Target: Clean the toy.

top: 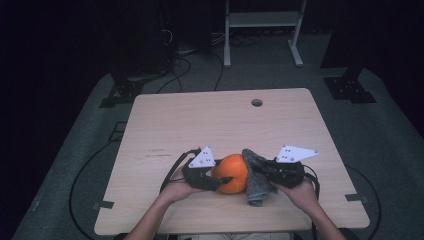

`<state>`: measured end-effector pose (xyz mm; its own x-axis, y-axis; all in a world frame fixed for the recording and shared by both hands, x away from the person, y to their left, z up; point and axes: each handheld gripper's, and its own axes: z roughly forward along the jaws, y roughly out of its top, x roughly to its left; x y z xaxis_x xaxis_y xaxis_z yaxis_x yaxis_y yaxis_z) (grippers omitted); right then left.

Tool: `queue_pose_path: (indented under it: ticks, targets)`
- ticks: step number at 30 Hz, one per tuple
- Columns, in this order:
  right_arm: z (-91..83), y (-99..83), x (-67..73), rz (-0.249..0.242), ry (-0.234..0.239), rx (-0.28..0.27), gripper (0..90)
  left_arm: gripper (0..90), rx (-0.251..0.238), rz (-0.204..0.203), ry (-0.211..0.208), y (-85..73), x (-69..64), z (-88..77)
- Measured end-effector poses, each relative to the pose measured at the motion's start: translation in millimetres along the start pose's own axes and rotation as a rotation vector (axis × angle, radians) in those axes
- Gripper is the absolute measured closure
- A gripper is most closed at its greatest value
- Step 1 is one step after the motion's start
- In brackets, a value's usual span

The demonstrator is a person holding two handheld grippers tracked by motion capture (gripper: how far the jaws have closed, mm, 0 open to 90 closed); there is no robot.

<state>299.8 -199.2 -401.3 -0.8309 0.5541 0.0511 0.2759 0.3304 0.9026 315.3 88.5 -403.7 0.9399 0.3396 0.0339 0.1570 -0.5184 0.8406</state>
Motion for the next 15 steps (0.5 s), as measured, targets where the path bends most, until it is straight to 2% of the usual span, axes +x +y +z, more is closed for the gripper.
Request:
queue_pose_path:
  ticks: [1, 4, 5, 7, 9, 11, 13, 15]
  targets:
    - [-0.1, -3.6, -1.6, 0.005, -0.005, 0.011, 81.4, 38.6, 0.002, 0.001, -0.003, -0.7, 1.4, 0.2]
    - [-3.2, -11.5, 0.9, 0.013, 0.026, 0.008, 81.5, 38.6, -0.008, -0.022, 0.014, -2.0, 2.5, 2.2]
    - [-4.6, -12.2, 4.0, 0.012, 0.042, 0.006, 81.5, 38.8, -0.016, -0.037, 0.017, -2.2, 2.0, 3.8]
    - [-4.9, -9.6, 13.5, -0.016, 0.072, 0.005, 81.6, 39.0, -0.016, -0.038, 0.012, -1.4, -0.6, 7.7]
    - [-2.1, -2.5, 25.4, -0.054, 0.096, 0.000, 81.6, 39.4, -0.003, -0.008, 0.010, 1.4, -6.9, 13.2]
    - [2.6, 7.7, 34.0, -0.099, 0.090, 0.008, 81.7, 39.8, 0.011, 0.034, 0.015, 4.0, -15.8, 17.8]
    - [4.4, 14.0, 31.7, -0.109, 0.086, 0.003, 81.9, 39.8, 0.019, 0.055, 0.014, 4.7, -20.5, 19.0]
    - [3.5, 17.8, 23.6, -0.087, 0.073, -0.006, 81.9, 39.8, 0.021, 0.059, -0.004, 3.9, -20.8, 18.2]
